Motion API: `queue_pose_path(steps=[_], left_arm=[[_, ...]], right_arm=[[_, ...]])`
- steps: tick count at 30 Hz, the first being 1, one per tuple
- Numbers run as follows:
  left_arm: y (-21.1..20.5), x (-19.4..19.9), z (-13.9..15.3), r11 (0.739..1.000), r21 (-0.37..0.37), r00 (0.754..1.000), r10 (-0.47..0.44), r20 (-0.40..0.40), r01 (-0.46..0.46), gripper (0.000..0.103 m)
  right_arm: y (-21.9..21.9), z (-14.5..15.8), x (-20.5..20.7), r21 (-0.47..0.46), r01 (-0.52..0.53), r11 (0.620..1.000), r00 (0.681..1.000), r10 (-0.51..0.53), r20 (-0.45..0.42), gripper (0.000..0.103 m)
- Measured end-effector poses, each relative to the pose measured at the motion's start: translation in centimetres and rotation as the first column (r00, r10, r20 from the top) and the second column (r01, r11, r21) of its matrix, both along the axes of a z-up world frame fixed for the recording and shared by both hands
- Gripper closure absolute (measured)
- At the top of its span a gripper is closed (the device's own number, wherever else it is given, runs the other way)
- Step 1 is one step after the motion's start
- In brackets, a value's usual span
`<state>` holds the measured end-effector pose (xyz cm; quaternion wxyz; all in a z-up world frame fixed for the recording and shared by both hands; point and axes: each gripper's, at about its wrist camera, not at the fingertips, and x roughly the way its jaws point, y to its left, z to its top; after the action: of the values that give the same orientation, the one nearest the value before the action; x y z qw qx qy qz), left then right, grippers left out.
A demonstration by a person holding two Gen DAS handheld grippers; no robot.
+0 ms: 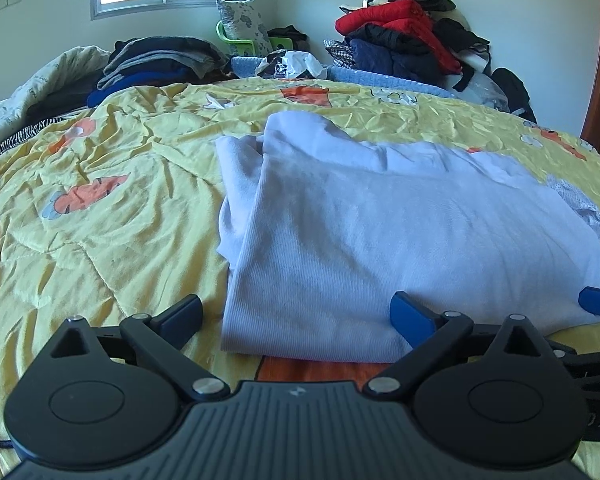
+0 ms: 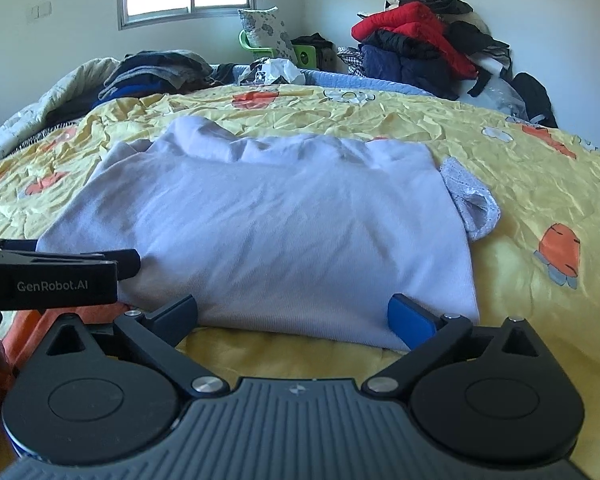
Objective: Fold small clothes
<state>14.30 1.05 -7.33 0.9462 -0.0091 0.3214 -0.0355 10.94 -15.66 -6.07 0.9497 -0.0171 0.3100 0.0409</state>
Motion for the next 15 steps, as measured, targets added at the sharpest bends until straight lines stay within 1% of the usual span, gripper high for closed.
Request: queue_pose_path(steps=[5,11,13,15], left_arm=[[0.3,-0.2,0.0,1.000,-0.018,1.000,-0.004,0.003,0.004,0.000],[0.5,-0.4,0.1,1.000,-0.014,1.000,-0.028,-0.006,0.028,0.000],[1.1,-0.8,0.2,0.998,-0.045,0.999,-0.044,0.005,0.044,0.000],[2.3,-1.3,0.4,0.993,-0.115,0.999,-0.032,0.032,0.036,0.000]], right_arm=[[0.4,-0.1,0.0,-0.020,-0.003,1.000,1.000,0.003,-0.006,0.001],[0.6,-0.2,0.0,-0.038,0.000,0.999,1.000,0.000,-0.005,0.001],[0.7,-0.2,-0.1,-0.044,0.000,0.999,1.000,0.000,-0.005,0.001],[0.8,-0.1,-0.4,-0.049,0.004,0.999,1.000,-0.005,-0.003,0.001]])
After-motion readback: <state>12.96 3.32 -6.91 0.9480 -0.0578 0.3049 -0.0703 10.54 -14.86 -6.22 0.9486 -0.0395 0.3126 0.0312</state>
